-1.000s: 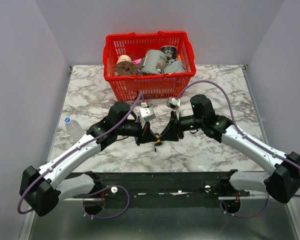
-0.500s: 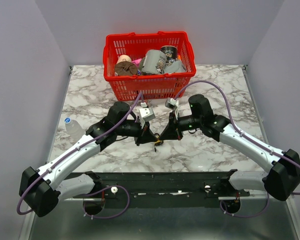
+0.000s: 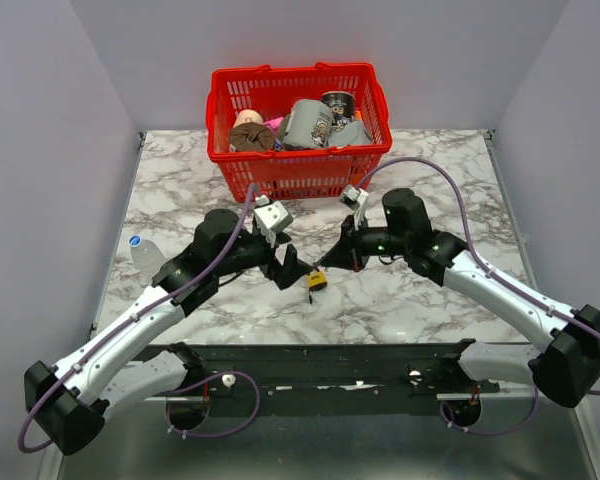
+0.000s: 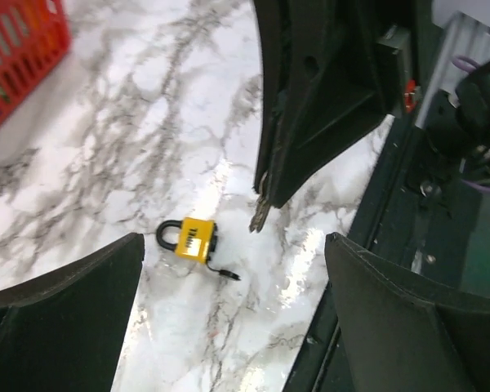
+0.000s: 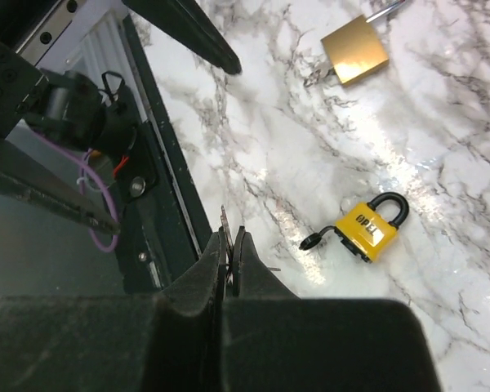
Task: Unlock with the key
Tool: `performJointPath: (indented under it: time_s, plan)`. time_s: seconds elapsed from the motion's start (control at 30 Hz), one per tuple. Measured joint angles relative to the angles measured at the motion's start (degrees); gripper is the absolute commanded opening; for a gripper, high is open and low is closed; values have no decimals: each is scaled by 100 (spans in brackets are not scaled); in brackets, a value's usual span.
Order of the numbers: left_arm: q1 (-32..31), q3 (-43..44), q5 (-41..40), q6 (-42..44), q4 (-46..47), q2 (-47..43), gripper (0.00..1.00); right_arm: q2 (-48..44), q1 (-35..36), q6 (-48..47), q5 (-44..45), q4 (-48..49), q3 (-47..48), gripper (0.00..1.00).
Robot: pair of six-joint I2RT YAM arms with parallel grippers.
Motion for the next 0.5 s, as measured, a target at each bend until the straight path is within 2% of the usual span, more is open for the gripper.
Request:
performJointPath:
  time_s: [0.23,0.33,0.5]
  plan:
    - [-98,-339,-1449,-728,542,-748,99,-356,-11,492,544,-24,72,1]
    - [-247,-660,-1687,-999,1071,-964,99,-439,-20,758,708,-22,208,1]
    - [-459,-1261,-1624,-1276,2181,-940,99,-577,-72,1196,863,68,424,0]
